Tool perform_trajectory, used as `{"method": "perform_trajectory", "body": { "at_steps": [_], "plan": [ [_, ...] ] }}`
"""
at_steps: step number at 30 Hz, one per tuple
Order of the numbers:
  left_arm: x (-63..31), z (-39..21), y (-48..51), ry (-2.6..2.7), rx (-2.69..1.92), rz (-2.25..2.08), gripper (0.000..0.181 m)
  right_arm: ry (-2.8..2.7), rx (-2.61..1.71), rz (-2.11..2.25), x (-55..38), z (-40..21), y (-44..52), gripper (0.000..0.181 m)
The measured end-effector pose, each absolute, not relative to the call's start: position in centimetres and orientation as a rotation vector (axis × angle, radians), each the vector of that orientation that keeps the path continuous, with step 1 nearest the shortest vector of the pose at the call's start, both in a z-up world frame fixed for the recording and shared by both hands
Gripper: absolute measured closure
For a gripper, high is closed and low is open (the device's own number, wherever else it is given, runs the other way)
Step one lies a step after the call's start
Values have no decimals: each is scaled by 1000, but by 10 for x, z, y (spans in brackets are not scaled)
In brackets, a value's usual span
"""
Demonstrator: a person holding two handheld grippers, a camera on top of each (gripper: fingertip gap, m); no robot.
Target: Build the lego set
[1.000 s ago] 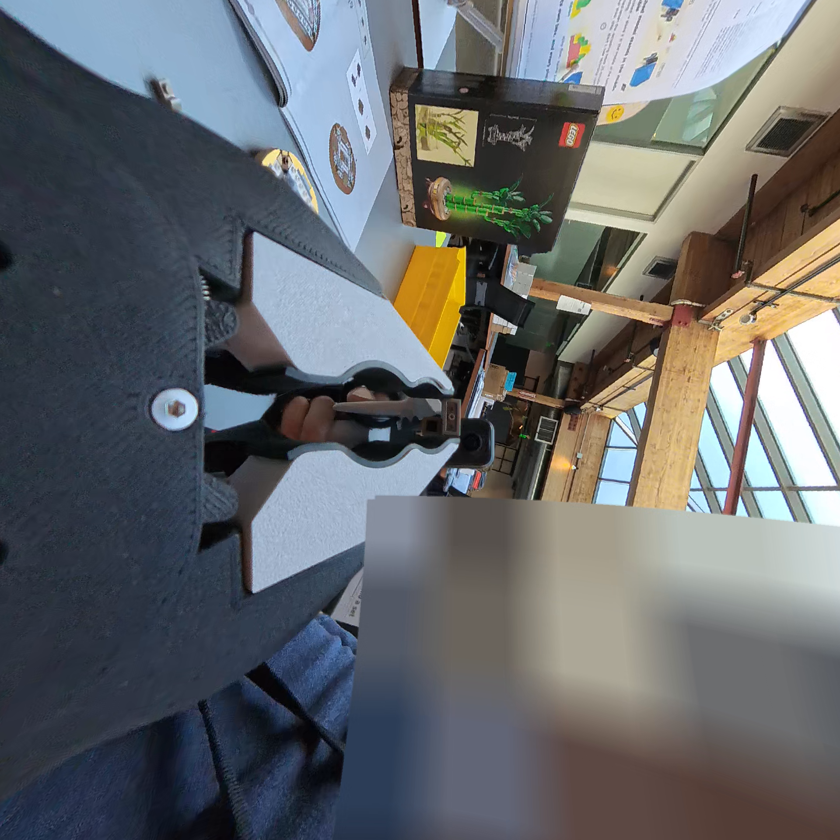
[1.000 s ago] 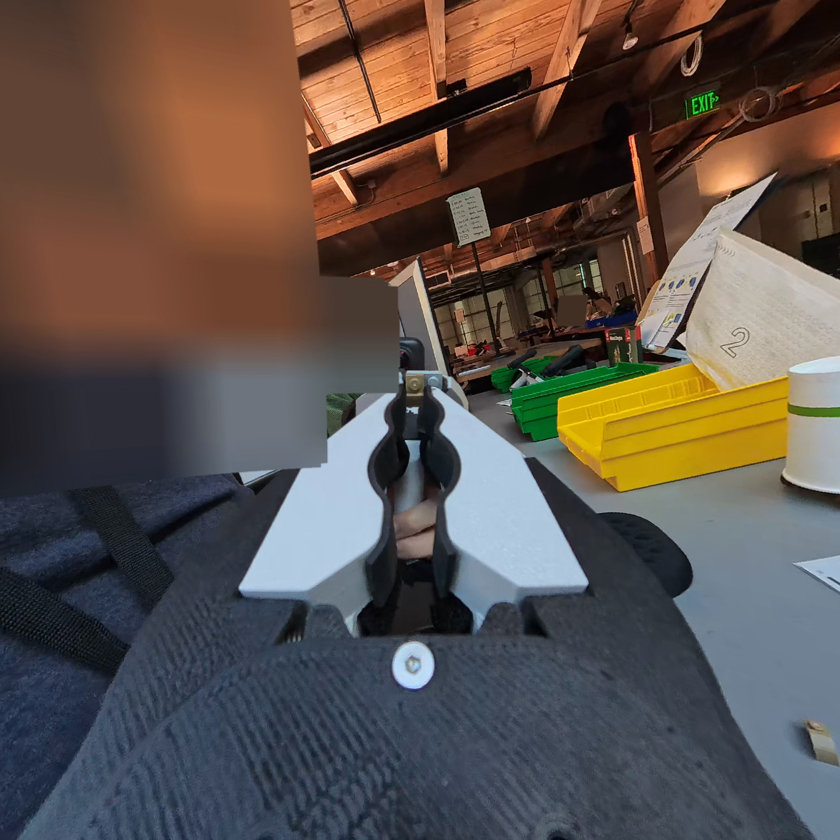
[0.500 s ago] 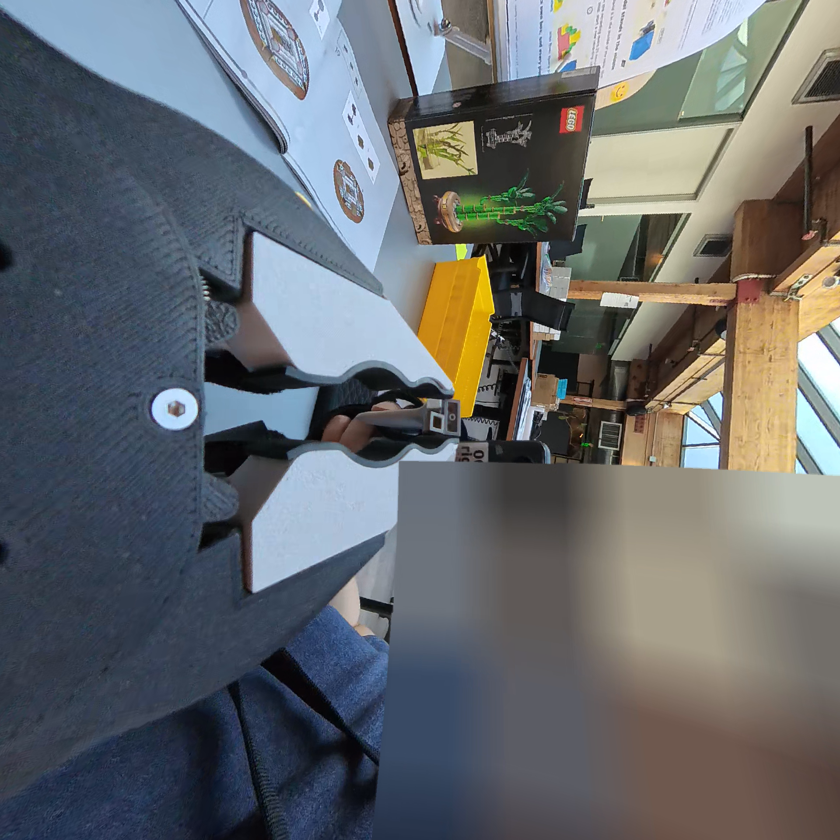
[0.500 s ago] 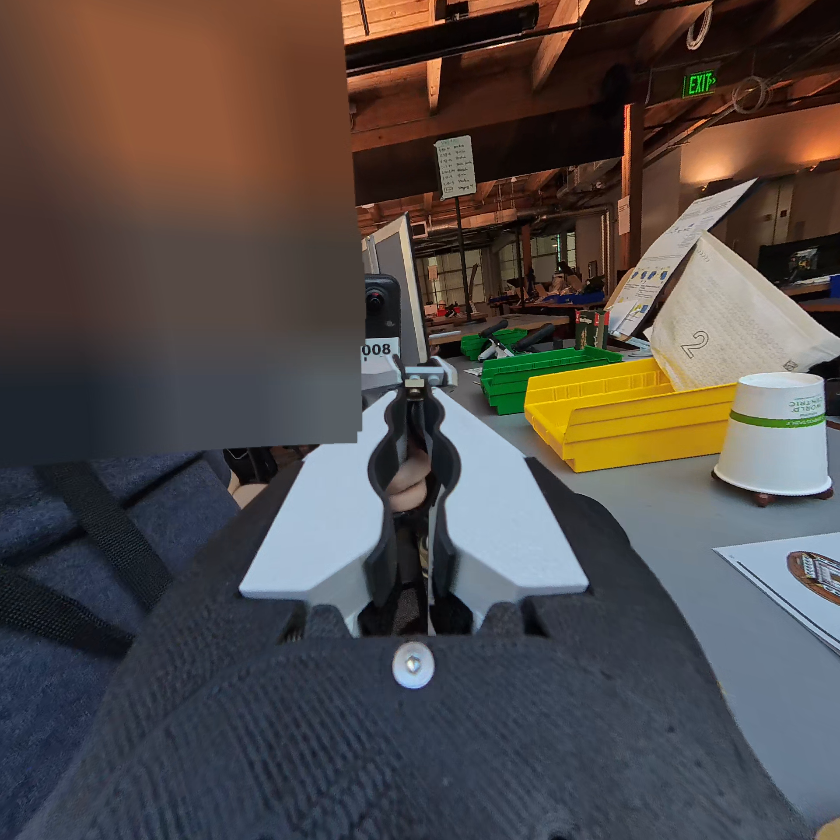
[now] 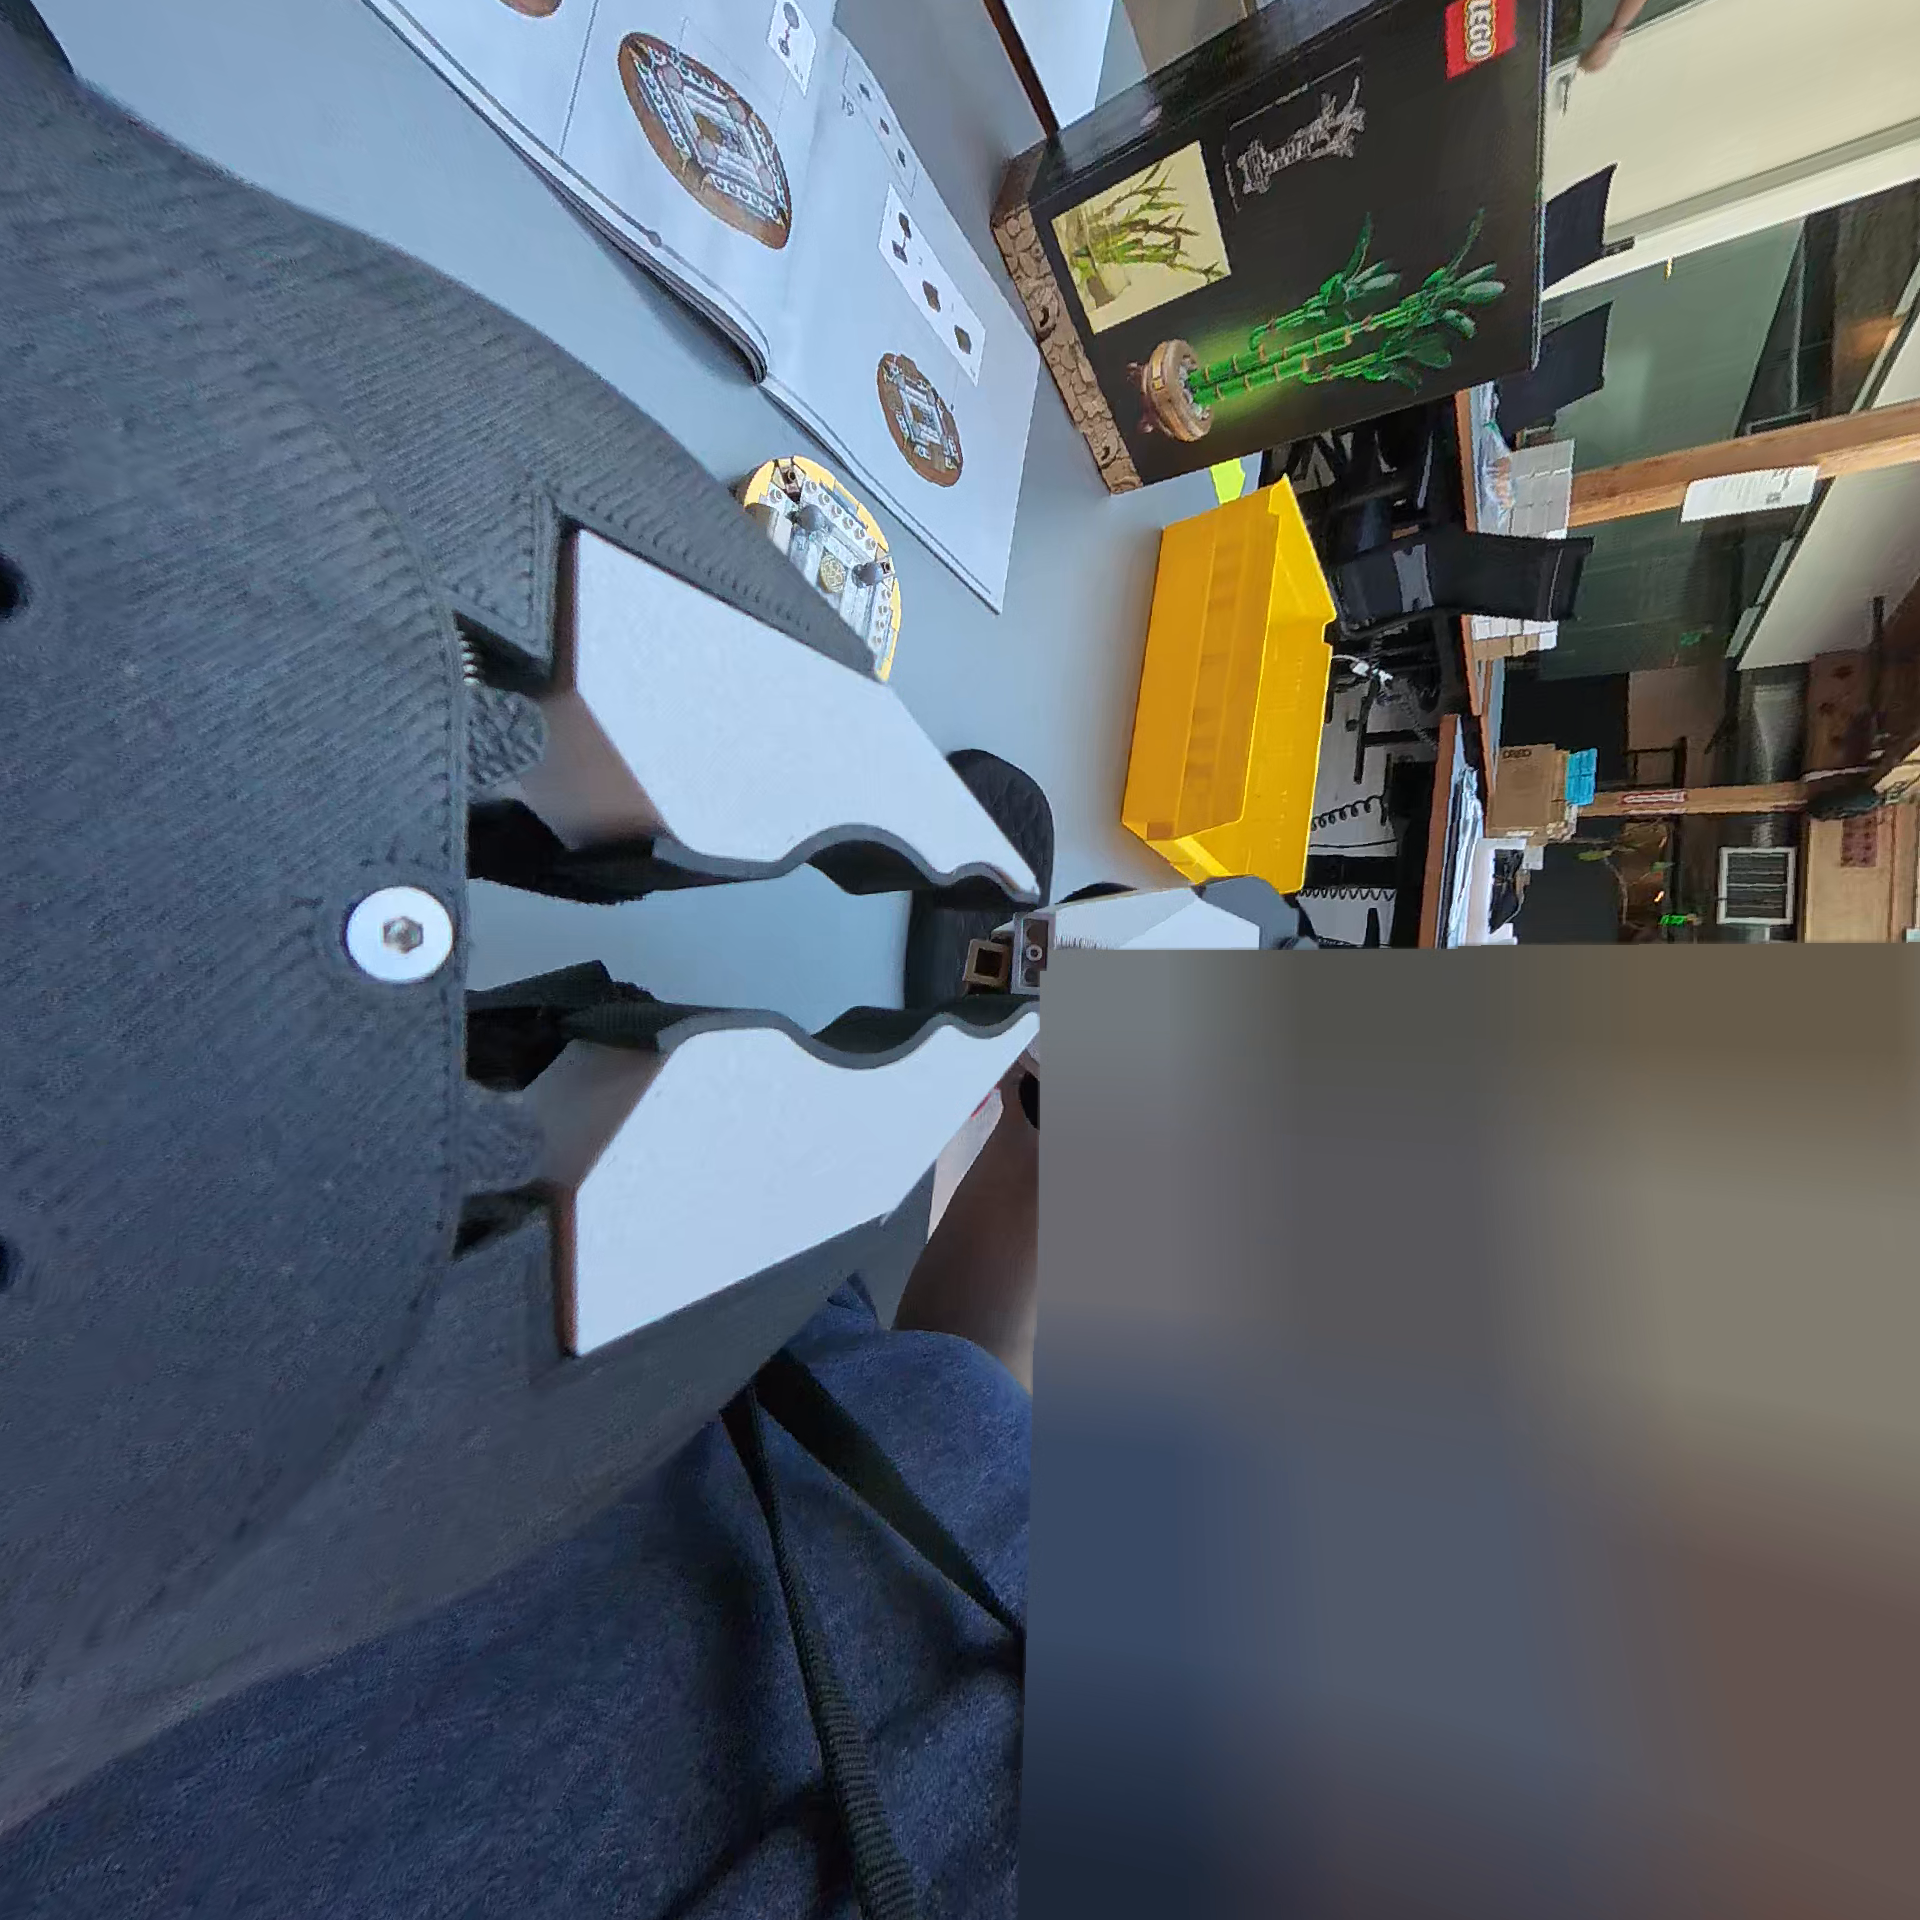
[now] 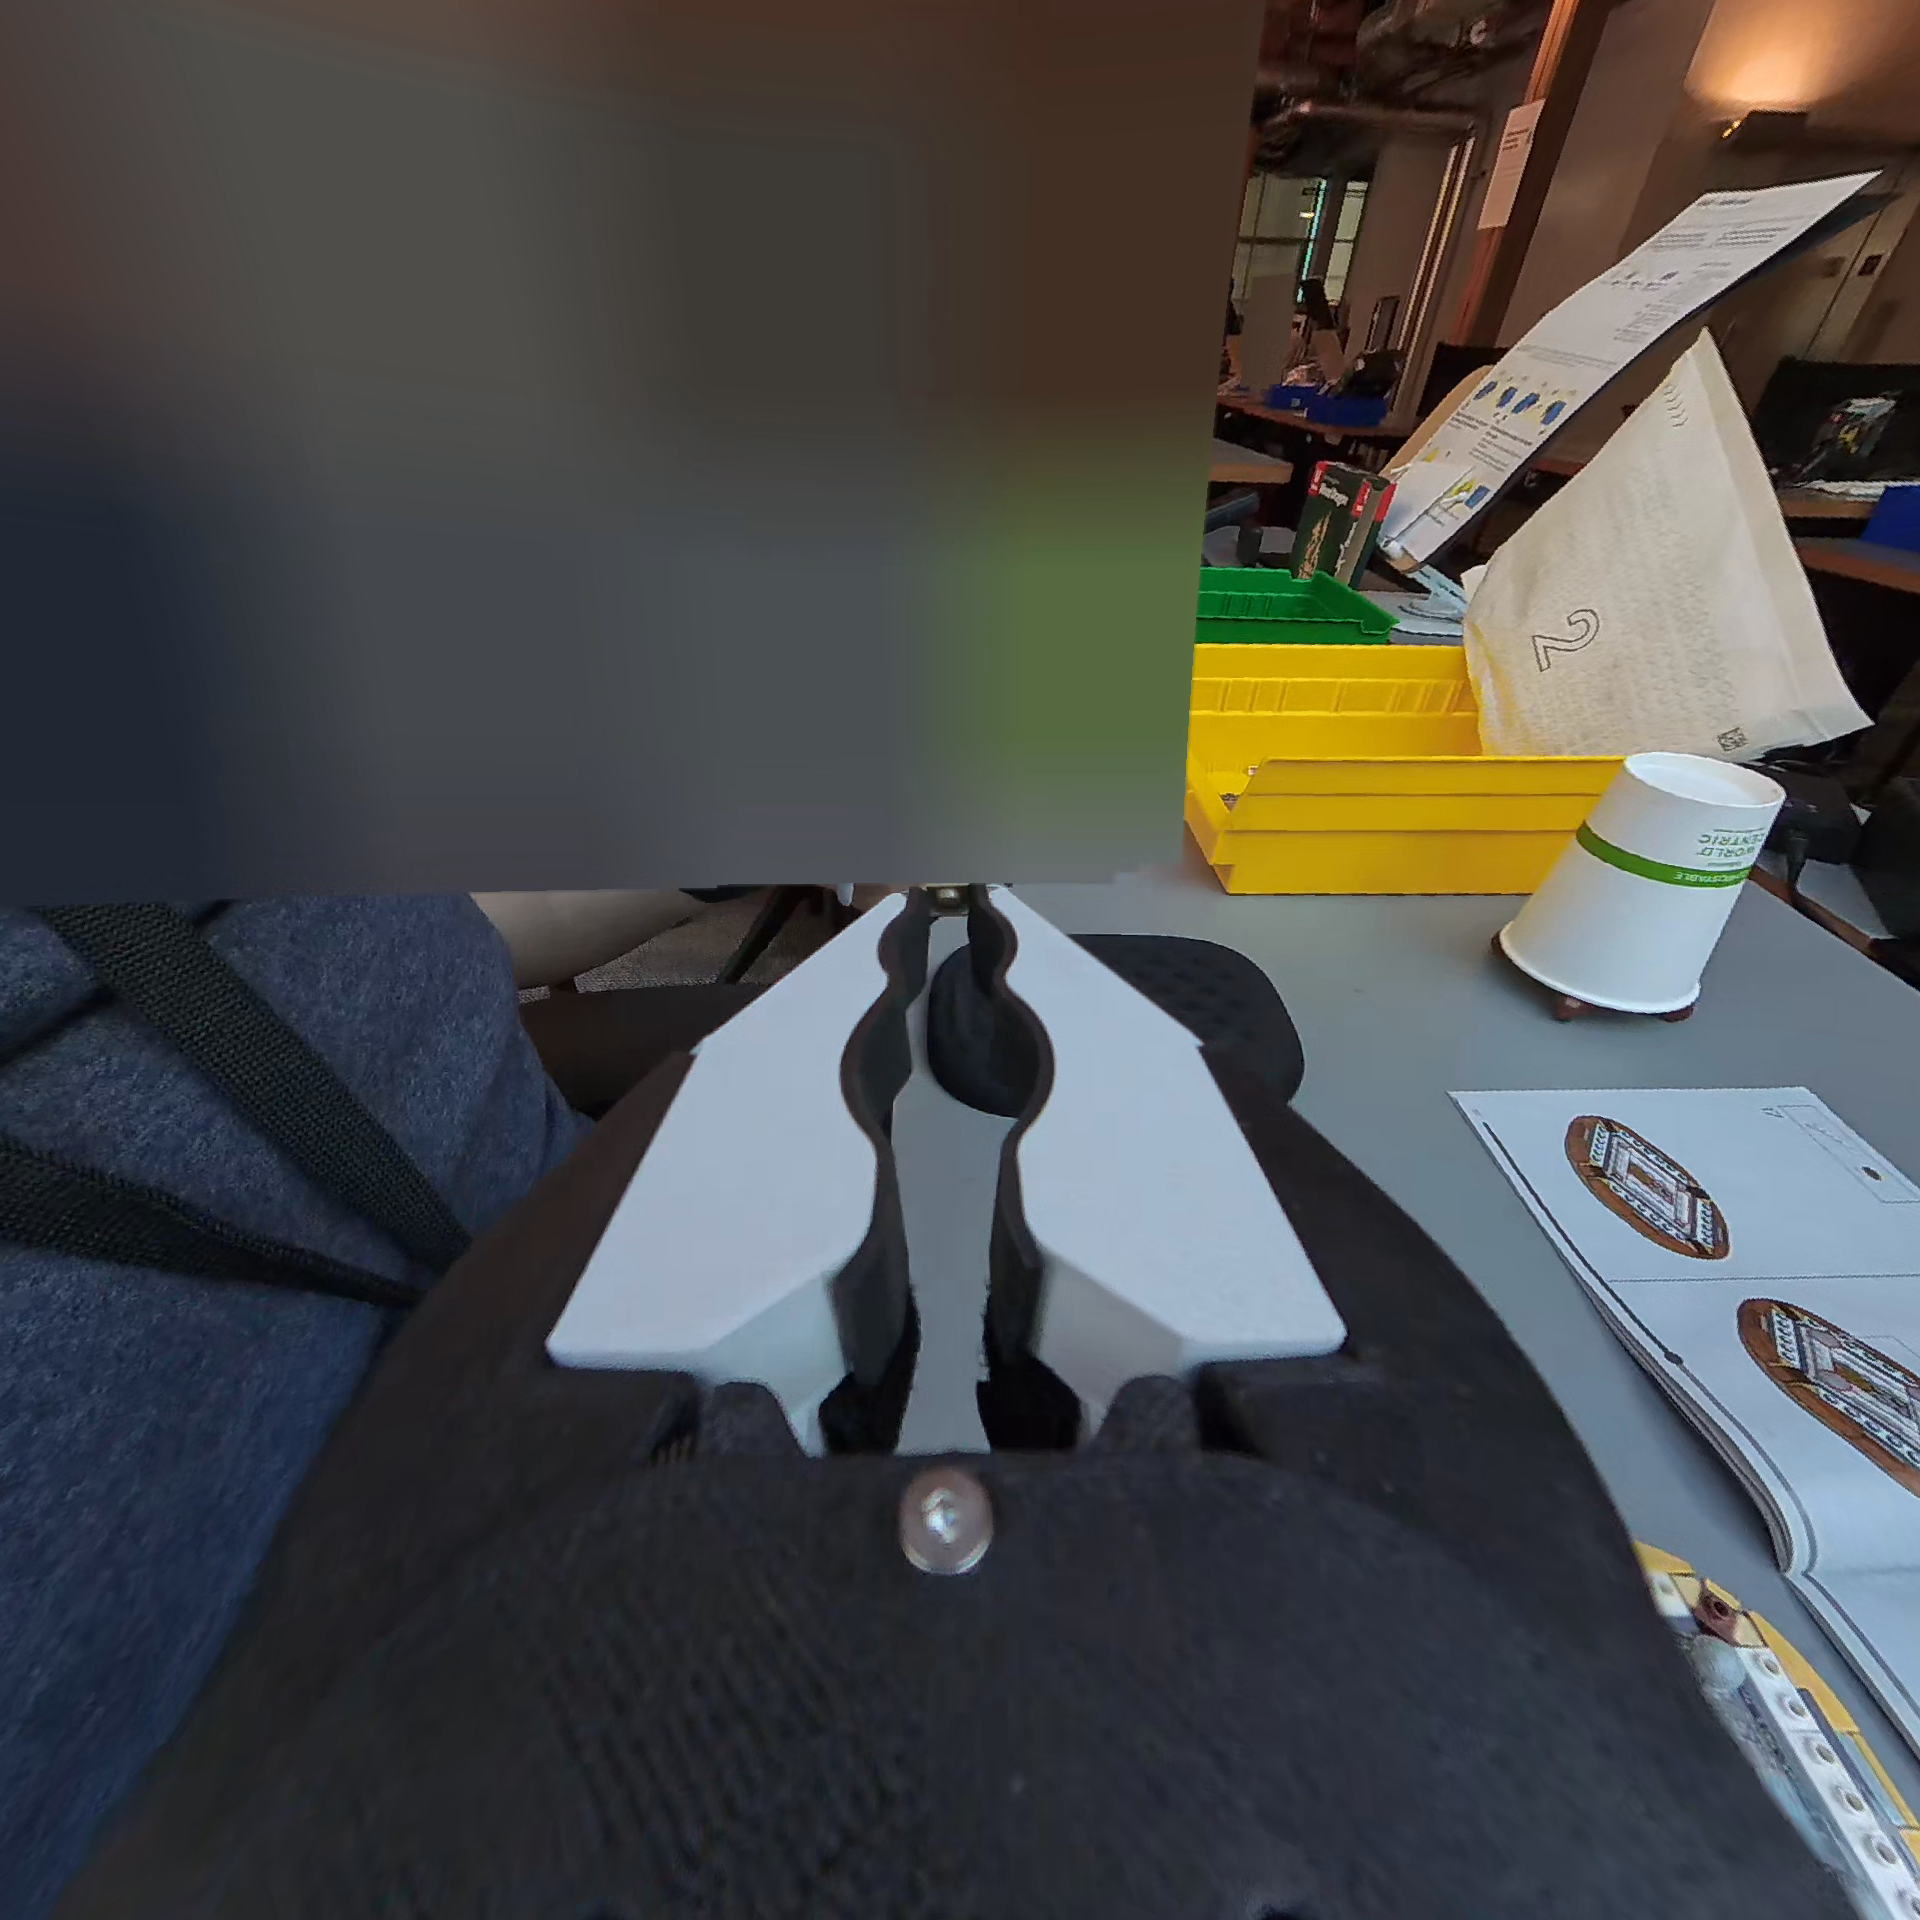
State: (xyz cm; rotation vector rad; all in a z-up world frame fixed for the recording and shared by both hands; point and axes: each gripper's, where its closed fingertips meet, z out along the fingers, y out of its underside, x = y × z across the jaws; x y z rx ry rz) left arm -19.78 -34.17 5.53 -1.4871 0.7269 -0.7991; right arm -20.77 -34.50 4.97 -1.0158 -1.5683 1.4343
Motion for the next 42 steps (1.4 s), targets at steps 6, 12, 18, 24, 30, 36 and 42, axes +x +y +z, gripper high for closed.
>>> {"method": "perform_trajectory", "body": {
  "at_steps": [6, 12, 18, 24, 30, 36, 42],
  "plan": [
    [-196, 50, -340, 760, -1523, -809, 167, -1562, -1041, 1442, -206, 45, -343, 176],
    [-194, 45, -342, 800, -1558, -804, 167, -1591, -1024, 1398, -205, 40, -346, 176],
    [-194, 36, -345, 873, -1627, -769, 167, -1631, -1032, 1389, -204, 32, -348, 175],
    [-194, 24, -348, 972, -1731, -733, 167, -1706, -1050, 1322, -205, 20, -352, 175],
    [-195, 12, -349, 1051, -1804, -697, 167, -1769, -1072, 1249, -206, 9, -354, 175],
    [-196, 19, -347, 1007, -1763, -744, 167, -1690, -1073, 1331, -207, 16, -351, 175],
    [-196, 19, -343, 911, -1715, -781, 167, -1618, -1106, 1396, -208, 16, -348, 176]
  ]
}}
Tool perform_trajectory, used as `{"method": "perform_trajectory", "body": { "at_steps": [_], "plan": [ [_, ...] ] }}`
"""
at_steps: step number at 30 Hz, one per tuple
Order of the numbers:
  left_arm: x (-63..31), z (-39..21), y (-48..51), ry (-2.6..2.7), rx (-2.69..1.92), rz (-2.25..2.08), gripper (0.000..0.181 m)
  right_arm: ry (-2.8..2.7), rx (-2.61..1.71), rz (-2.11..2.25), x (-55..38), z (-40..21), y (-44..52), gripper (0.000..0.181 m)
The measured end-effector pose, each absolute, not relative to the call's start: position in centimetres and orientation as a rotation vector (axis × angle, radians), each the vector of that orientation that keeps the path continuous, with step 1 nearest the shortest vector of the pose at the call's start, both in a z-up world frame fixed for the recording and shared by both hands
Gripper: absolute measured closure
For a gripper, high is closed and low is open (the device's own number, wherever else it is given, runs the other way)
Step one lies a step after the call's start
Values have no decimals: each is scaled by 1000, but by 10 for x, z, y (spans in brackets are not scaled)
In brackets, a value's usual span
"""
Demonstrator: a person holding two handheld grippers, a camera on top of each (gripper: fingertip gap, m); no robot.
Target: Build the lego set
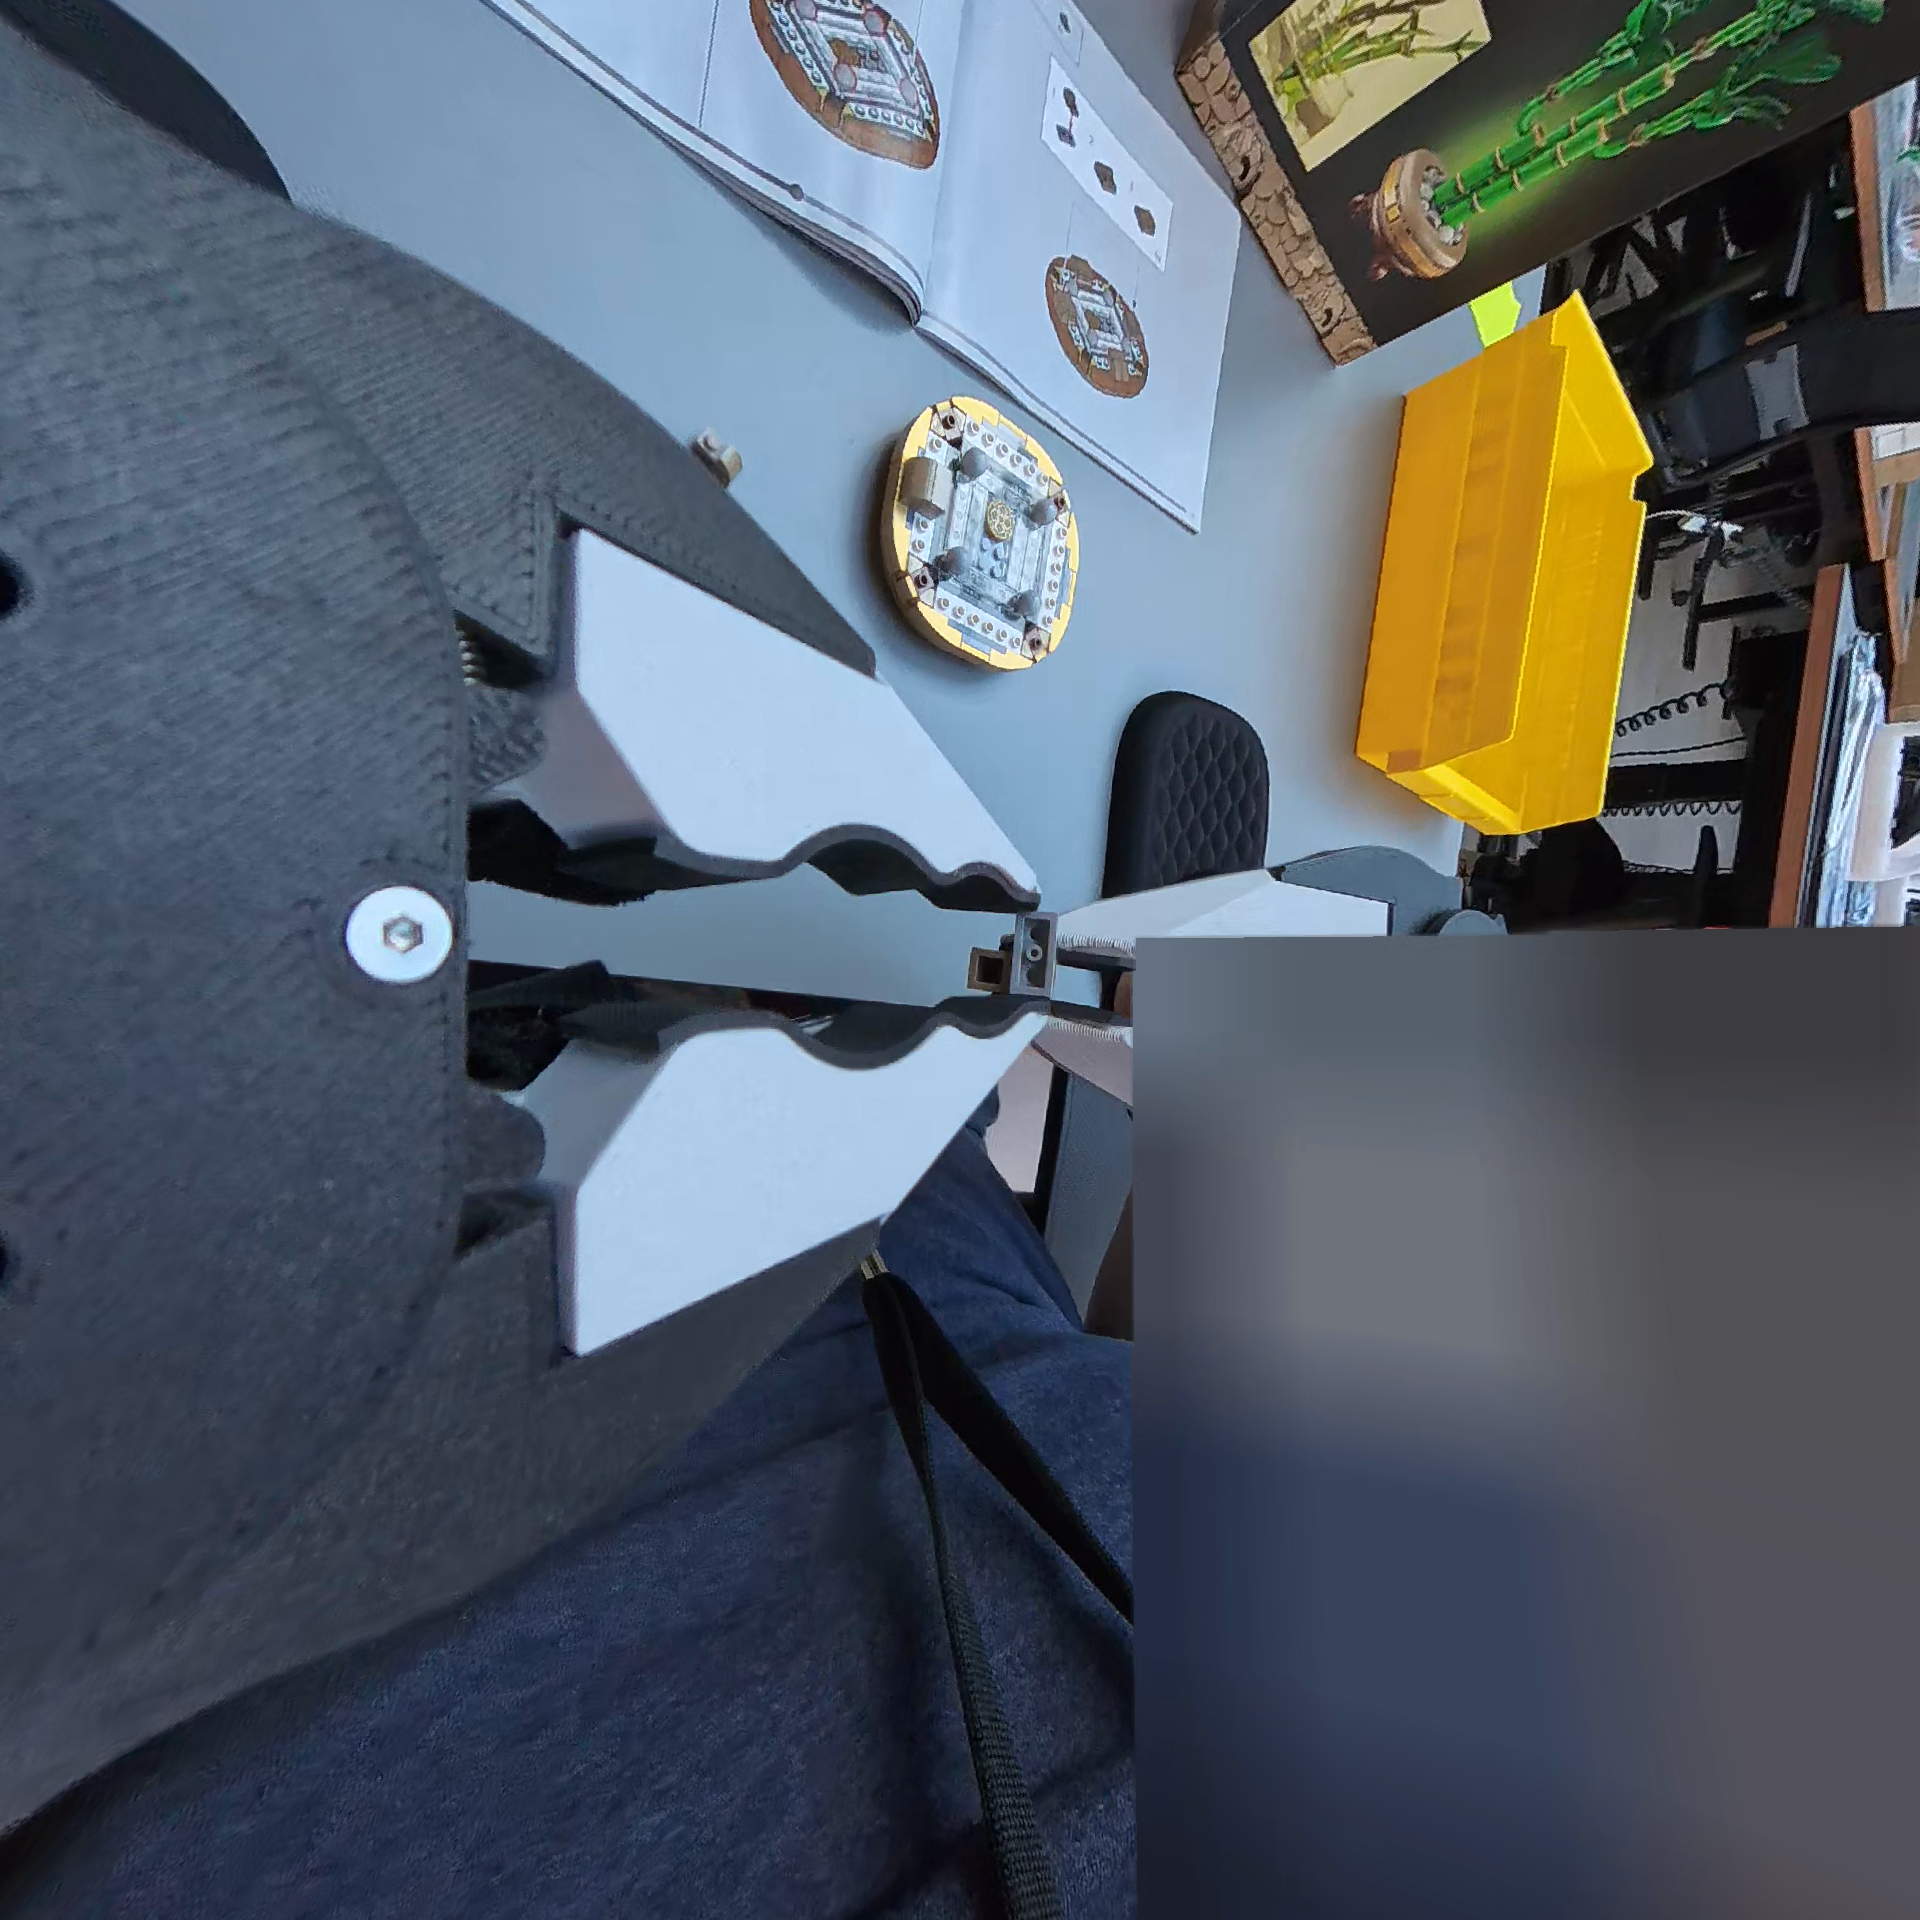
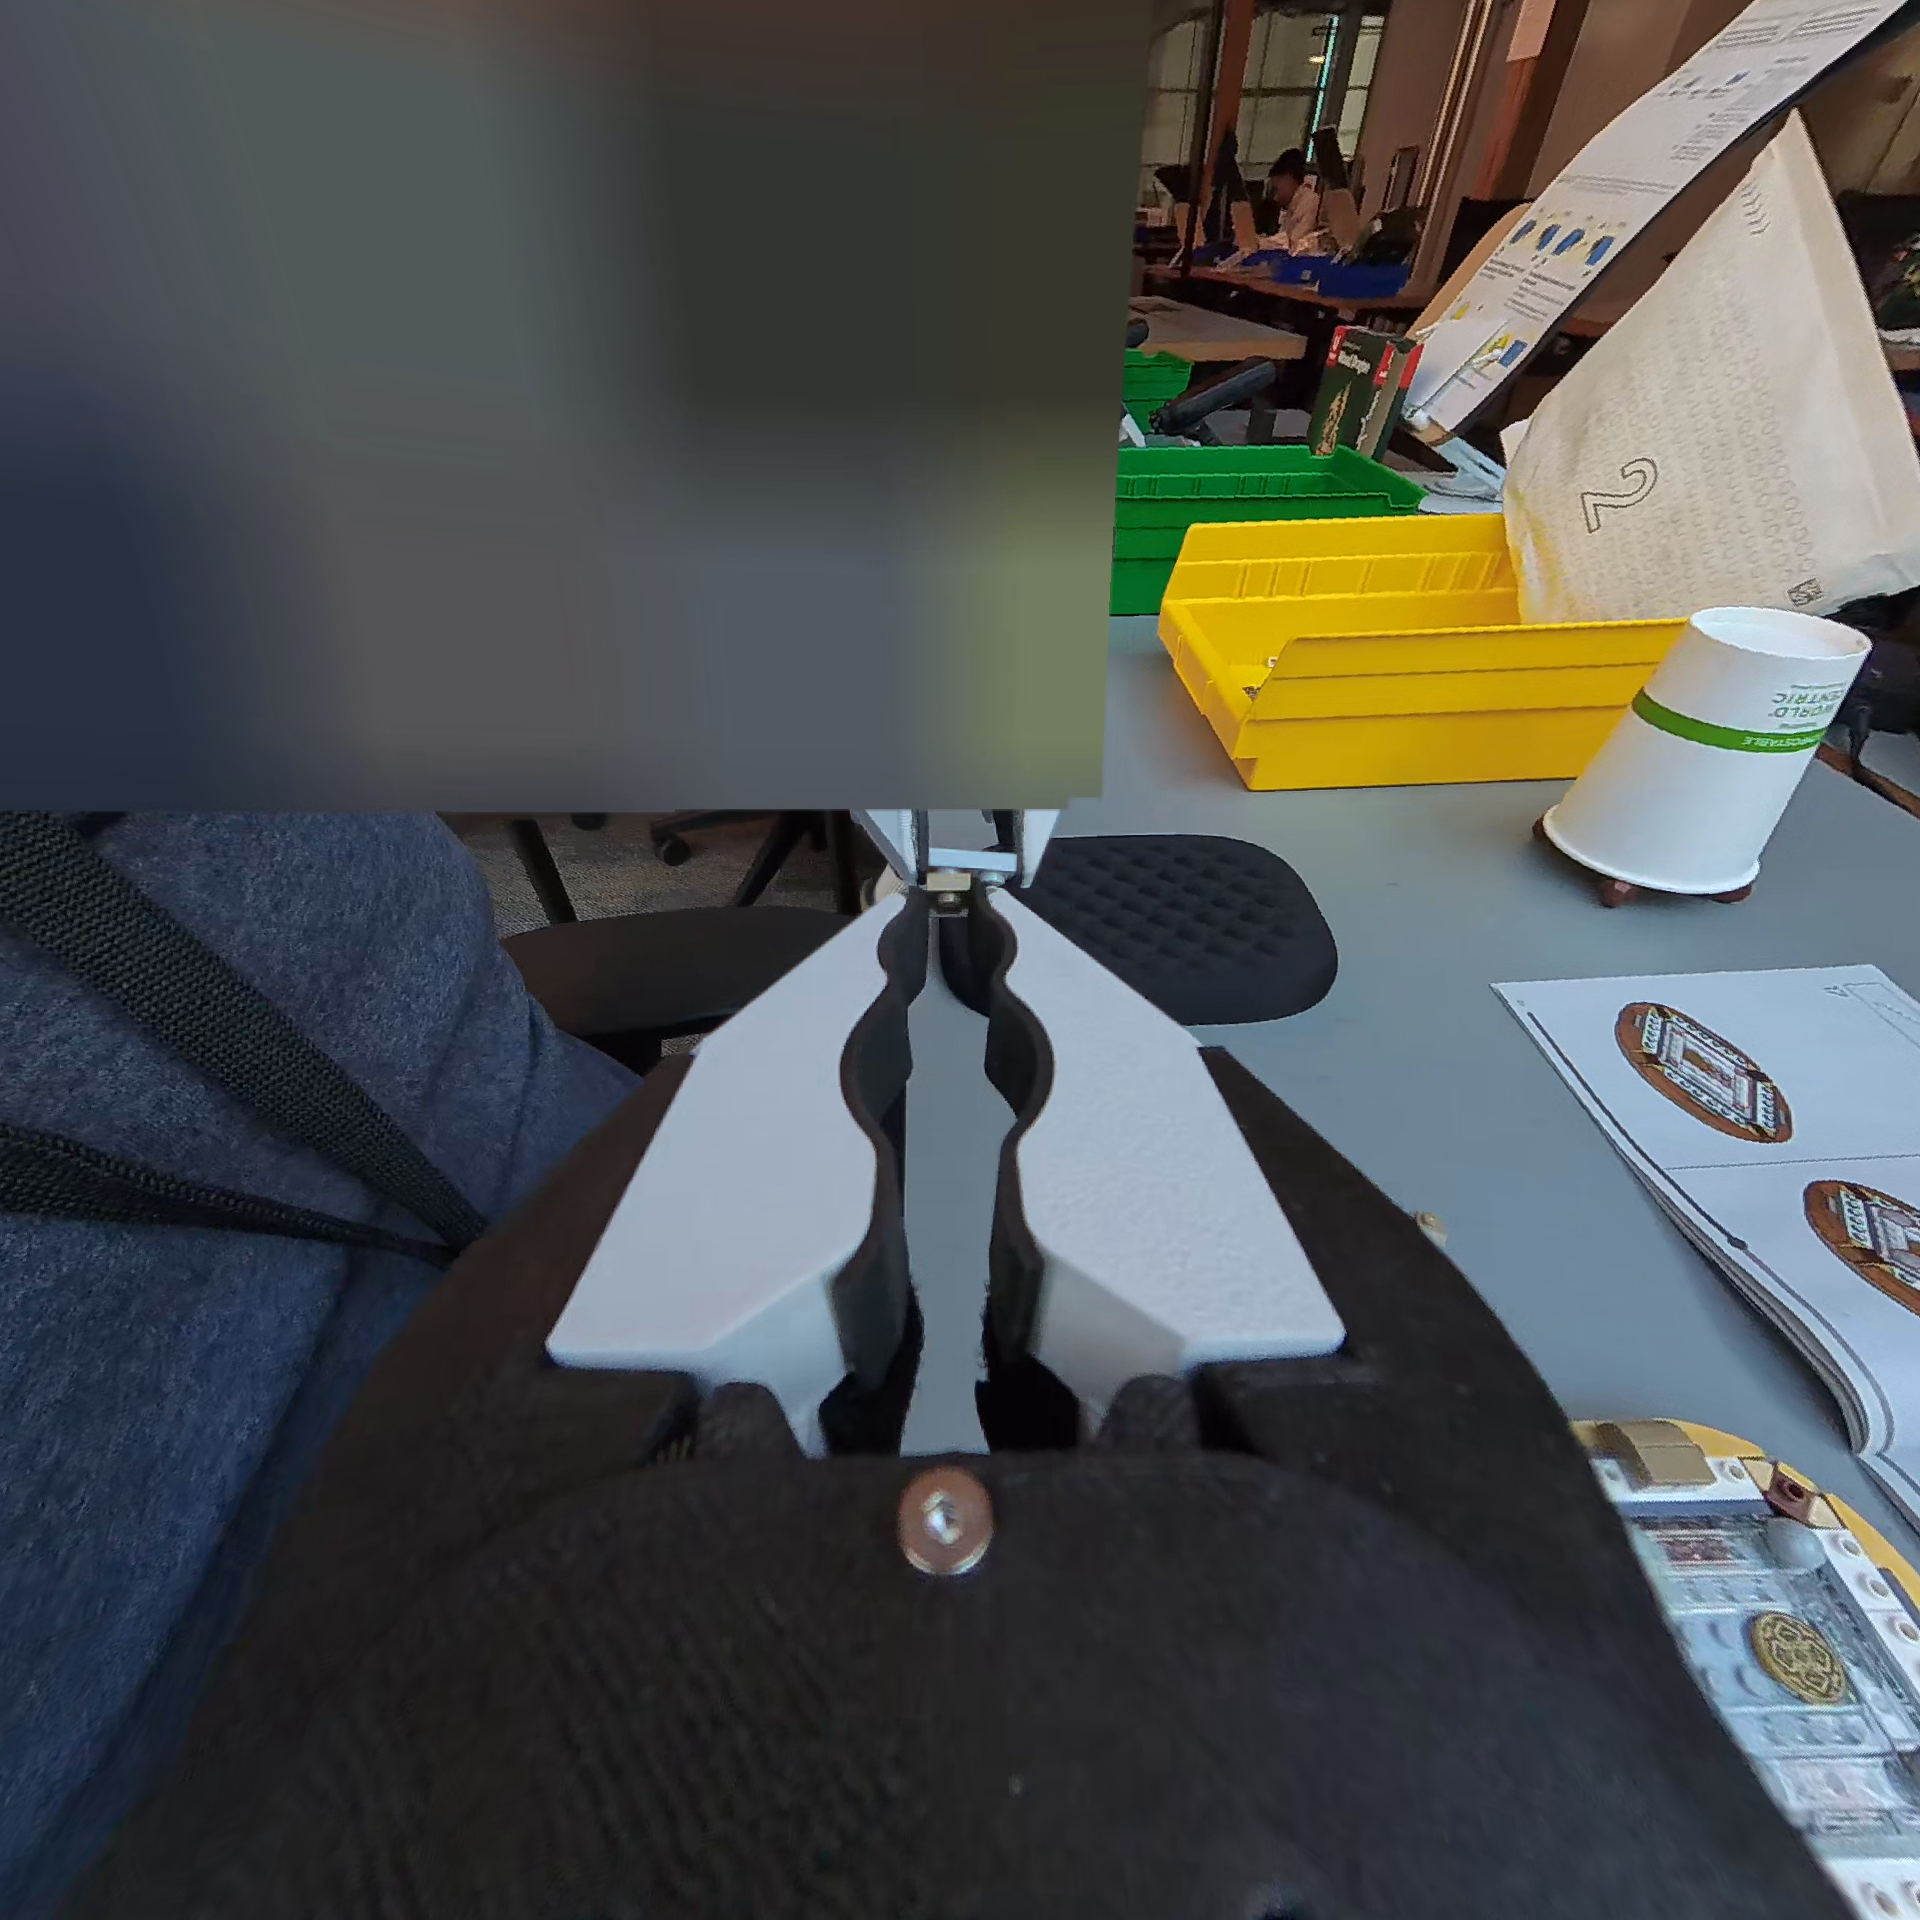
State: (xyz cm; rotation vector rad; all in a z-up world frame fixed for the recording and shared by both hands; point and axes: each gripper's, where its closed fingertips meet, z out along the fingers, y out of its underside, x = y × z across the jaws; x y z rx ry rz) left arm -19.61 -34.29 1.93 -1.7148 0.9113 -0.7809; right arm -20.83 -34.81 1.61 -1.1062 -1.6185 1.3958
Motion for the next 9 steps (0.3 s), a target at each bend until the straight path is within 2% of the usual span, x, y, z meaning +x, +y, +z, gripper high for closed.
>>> {"method": "perform_trajectory", "body": {
  "at_steps": [9],
  "plan": [
    [-197, 33, -340, 903, -1706, -736, 166, -1454, -1011, 1480, -210, 30, -346, 175]
  ]
}}
